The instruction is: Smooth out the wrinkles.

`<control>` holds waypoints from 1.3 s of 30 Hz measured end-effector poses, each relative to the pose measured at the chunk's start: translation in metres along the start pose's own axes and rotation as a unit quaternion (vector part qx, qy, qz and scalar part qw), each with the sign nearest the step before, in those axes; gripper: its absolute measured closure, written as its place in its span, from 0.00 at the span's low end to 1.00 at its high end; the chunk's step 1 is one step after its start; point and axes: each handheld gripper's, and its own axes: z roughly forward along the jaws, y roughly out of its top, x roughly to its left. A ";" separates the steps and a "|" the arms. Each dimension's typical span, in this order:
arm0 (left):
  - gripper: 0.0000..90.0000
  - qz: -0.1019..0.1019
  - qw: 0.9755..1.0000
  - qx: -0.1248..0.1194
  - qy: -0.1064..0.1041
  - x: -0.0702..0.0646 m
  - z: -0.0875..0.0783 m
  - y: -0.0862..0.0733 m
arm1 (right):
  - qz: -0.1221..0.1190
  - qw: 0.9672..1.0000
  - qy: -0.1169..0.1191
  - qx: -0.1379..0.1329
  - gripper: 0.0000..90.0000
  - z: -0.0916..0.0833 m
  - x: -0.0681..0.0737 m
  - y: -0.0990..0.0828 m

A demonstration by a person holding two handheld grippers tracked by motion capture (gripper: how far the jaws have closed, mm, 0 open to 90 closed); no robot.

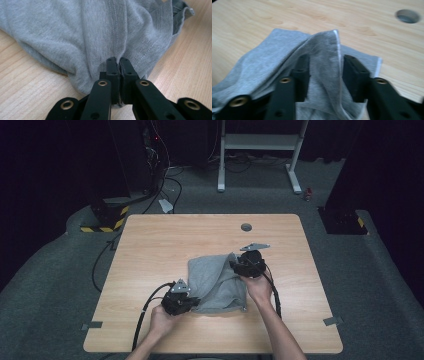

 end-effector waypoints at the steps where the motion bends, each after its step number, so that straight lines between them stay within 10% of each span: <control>1: 0.97 -0.002 1.000 -0.001 0.000 0.000 0.000 0.000 | 0.000 1.000 0.012 0.003 0.84 0.001 -0.001 -0.001; 16: 0.96 -0.038 0.999 -0.035 0.014 0.004 -0.008 -0.013 | -0.064 0.997 0.014 -0.041 0.95 -0.058 0.020 -0.058; 26: 0.96 -0.044 0.998 -0.041 0.013 0.007 -0.012 -0.021 | -0.044 0.998 0.034 -0.011 0.79 -0.071 0.016 -0.119; 35: 0.95 -0.041 0.998 -0.052 0.019 0.007 -0.015 -0.021 | -0.048 0.996 0.033 -0.072 0.67 -0.086 0.025 -0.108; 39: 0.94 -0.040 0.997 -0.060 0.019 0.008 -0.022 -0.023 | -0.064 0.994 0.051 -0.072 0.82 -0.087 0.033 -0.110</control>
